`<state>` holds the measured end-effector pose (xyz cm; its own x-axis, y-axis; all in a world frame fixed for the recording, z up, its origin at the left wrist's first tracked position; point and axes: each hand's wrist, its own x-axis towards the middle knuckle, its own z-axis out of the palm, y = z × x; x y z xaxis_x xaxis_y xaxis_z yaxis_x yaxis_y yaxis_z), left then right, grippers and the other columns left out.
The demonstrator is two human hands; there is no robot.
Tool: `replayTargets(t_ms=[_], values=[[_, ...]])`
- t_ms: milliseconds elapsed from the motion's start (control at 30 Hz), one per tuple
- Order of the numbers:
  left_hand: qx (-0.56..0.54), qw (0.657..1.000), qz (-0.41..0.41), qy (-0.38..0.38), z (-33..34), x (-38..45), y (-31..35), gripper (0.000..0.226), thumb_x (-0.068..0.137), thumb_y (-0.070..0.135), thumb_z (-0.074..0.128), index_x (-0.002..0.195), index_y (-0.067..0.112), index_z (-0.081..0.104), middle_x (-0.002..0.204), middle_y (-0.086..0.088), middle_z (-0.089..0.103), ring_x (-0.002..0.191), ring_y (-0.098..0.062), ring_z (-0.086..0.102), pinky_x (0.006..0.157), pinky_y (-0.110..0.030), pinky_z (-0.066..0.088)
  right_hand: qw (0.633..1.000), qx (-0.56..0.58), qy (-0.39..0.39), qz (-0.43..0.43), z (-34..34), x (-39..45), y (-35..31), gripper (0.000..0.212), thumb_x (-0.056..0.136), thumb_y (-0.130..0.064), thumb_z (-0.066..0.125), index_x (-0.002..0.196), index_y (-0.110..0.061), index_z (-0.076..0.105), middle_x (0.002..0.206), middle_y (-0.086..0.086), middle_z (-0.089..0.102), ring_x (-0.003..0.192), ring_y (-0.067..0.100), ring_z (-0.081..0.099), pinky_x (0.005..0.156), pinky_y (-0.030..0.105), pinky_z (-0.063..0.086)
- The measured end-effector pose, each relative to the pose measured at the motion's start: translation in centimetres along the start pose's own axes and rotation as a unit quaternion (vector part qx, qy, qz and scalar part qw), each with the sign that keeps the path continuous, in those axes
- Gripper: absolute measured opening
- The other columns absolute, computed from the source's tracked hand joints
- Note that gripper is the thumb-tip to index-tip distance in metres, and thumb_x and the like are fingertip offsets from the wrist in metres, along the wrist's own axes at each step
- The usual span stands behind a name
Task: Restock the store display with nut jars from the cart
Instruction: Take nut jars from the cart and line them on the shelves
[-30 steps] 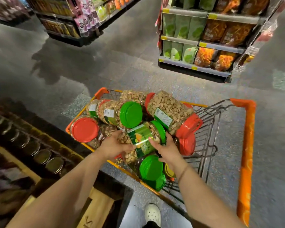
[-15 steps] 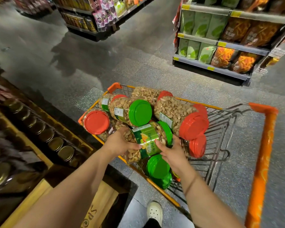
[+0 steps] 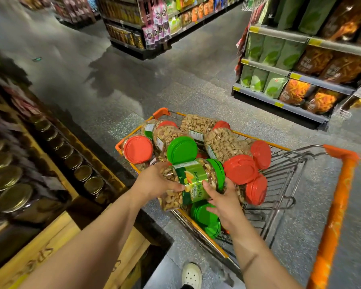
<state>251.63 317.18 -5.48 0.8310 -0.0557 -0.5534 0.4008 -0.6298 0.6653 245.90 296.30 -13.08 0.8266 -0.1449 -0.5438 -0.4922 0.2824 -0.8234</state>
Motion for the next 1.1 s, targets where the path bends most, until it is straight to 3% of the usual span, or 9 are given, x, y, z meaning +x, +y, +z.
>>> replayTargets(t_ms=[133,233,333,467,633,700,833,967,1100], values=[[-0.014,0.999,0.021,0.034,-0.9,-2.3,-1.3,0.116,0.034,0.062,0.092,0.14,0.034,0.054,0.119,0.007,0.07,0.097,-0.017,0.072,0.073,-0.042,0.064,0.999,-0.005,-0.021,-0.029,0.7,-2.3,-0.4,0.084,0.068,-0.047,0.082,0.139,-0.035,0.04,0.135,-0.002,0.061,0.119,0.031,0.061,0.094,0.06,0.054],[-0.027,0.997,0.032,0.062,-1.8,-5.0,-2.3,0.109,0.044,0.058,0.093,0.142,0.035,0.052,0.122,0.01,0.064,0.102,-0.016,0.067,0.071,-0.041,0.065,0.998,-0.019,-0.018,-0.055,2.0,-4.3,-1.4,0.083,0.067,-0.047,0.083,0.138,-0.035,0.042,0.133,-0.002,0.063,0.113,0.027,0.066,0.086,0.055,0.058],[-0.015,0.994,0.041,0.102,-3.1,-8.0,-3.7,0.097,0.056,0.06,0.092,0.141,0.037,0.05,0.121,0.012,0.062,0.106,-0.015,0.063,0.085,-0.042,0.06,0.995,-0.034,-0.026,-0.09,3.9,-6.6,-2.3,0.091,0.063,-0.049,0.085,0.142,-0.035,0.041,0.134,-0.003,0.061,0.113,0.022,0.066,0.081,0.05,0.059],[-0.055,0.987,0.056,0.139,-5.1,-13.7,-6.8,0.098,0.052,0.069,0.088,0.137,0.039,0.048,0.122,0.01,0.063,0.109,-0.014,0.063,0.092,-0.038,0.056,0.987,-0.042,-0.058,-0.145,7.0,-10.6,-2.0,0.101,0.061,-0.054,0.089,0.147,-0.038,0.04,0.14,-0.008,0.057,0.118,0.019,0.063,0.075,0.043,0.056],[-0.089,0.978,0.078,0.171,-7.0,-21.7,-11.7,0.104,0.047,0.078,0.084,0.137,0.04,0.049,0.125,0.008,0.065,0.11,-0.015,0.067,0.1,-0.039,0.054,0.973,-0.073,-0.066,-0.209,10.9,-17.6,-0.5,0.124,0.043,-0.077,0.091,0.149,-0.035,0.04,0.144,-0.011,0.056,0.128,0.016,0.058,0.107,0.055,0.047],[-0.114,0.974,0.082,0.176,-7.4,-25.1,-13.7,0.105,0.042,0.081,0.083,0.133,0.043,0.048,0.121,0.008,0.068,0.105,-0.016,0.07,0.099,-0.041,0.055,0.968,-0.063,-0.085,-0.23,12.5,-20.7,-0.1,0.117,0.051,-0.063,0.095,0.15,-0.027,0.043,0.141,-0.01,0.057,0.125,0.013,0.058,0.11,0.048,0.047],[-0.177,0.958,0.081,0.209,-8.4,-32.7,-18.1,0.104,0.041,0.076,0.081,0.134,0.04,0.051,0.119,0.011,0.066,0.104,-0.015,0.069,0.098,-0.043,0.055,0.949,-0.069,-0.175,-0.252,15.6,-26.2,1.6,0.067,0.064,-0.031,0.095,0.122,-0.033,0.062,0.12,-0.01,0.071,0.111,0.01,0.069,0.102,0.043,0.054],[-0.255,0.927,0.067,0.268,-9.5,-40.2,-24.1,0.089,0.048,0.065,0.086,0.128,0.044,0.054,0.125,0.008,0.066,0.105,-0.013,0.069,0.098,-0.045,0.056,0.921,-0.117,-0.28,-0.246,19.9,-31.4,4.3,0.105,0.048,-0.055,0.099,0.139,-0.049,0.048,0.14,-0.007,0.06,0.127,0.017,0.061,0.104,0.052,0.052],[-0.305,0.89,0.044,0.337,-10.3,-47.7,-30.0,0.091,0.04,0.074,0.089,0.122,0.047,0.06,0.12,0.011,0.07,0.107,-0.016,0.07,0.096,-0.048,0.057,0.884,-0.088,-0.422,-0.182,24.6,-37.0,7.6,0.083,0.063,-0.019,0.095,0.126,-0.055,0.054,0.135,0.004,0.063,0.118,0.03,0.067,0.088,0.054,0.059]])
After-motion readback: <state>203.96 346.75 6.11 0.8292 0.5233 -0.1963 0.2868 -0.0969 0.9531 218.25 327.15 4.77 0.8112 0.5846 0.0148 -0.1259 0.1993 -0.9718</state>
